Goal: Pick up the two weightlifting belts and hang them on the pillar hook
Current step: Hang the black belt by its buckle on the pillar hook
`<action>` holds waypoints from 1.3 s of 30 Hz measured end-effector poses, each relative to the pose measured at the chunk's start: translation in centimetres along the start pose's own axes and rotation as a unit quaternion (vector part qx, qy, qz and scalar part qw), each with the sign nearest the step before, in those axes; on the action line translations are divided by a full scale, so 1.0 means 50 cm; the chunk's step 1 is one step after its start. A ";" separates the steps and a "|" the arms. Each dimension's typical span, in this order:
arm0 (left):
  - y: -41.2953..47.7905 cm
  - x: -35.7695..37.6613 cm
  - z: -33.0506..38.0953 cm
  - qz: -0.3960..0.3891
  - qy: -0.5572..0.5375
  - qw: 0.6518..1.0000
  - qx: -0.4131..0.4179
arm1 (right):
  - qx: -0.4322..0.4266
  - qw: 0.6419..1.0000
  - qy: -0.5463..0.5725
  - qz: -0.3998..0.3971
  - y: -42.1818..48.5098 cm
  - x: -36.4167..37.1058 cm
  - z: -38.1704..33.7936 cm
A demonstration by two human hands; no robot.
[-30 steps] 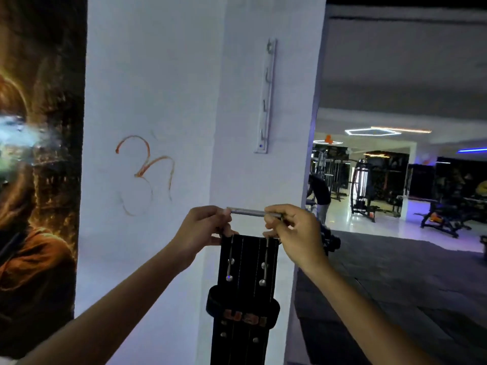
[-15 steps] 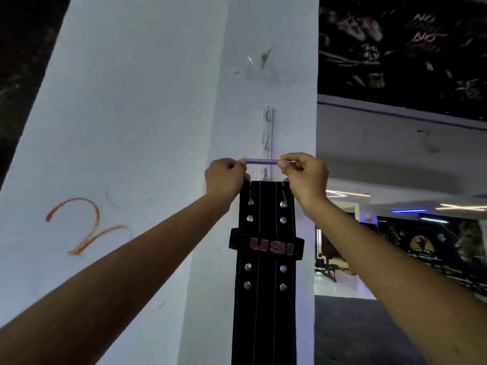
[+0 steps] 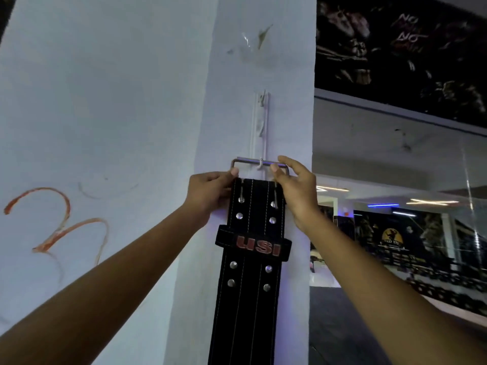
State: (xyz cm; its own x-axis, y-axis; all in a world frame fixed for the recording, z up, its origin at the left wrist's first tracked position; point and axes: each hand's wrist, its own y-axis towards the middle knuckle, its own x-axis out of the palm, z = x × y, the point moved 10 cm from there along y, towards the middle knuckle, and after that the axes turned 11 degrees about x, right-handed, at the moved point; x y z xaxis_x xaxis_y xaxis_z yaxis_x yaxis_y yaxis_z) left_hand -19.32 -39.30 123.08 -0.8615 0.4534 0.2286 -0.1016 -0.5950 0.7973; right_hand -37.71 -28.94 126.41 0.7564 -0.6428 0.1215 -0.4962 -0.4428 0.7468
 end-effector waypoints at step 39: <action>-1.288 -0.307 -0.387 0.177 0.304 0.837 -0.418 | 0.403 0.882 -0.123 -0.210 -1.205 -0.091 0.635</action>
State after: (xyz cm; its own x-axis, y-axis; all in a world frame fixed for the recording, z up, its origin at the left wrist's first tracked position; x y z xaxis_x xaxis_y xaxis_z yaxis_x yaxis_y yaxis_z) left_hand -9.17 -20.77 57.42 -0.9796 -0.1201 -0.1609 0.1200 -0.9927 0.0108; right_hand -24.77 -19.16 60.09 0.8791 -0.3890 -0.2754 -0.4115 -0.9110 -0.0270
